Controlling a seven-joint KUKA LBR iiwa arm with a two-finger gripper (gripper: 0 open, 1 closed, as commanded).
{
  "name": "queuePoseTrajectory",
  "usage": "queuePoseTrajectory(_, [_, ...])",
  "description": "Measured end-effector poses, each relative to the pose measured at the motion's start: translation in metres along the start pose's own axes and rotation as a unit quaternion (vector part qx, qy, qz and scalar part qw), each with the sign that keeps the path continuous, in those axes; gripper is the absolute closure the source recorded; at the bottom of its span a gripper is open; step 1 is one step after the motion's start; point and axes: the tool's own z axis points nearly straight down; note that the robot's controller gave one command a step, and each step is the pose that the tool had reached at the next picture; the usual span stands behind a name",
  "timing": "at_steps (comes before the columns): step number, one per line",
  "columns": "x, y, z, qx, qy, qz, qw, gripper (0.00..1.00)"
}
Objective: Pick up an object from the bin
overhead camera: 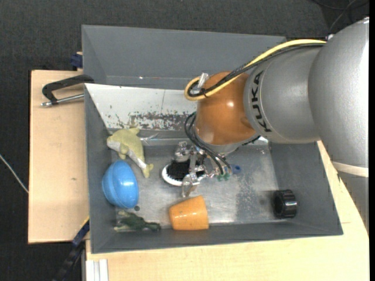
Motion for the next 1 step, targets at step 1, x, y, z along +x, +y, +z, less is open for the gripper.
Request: queuePoseTrajectory(1, [0.0105,-0.0108,-0.1748,0.001,-0.0040,-0.148,0.9890,1.00])
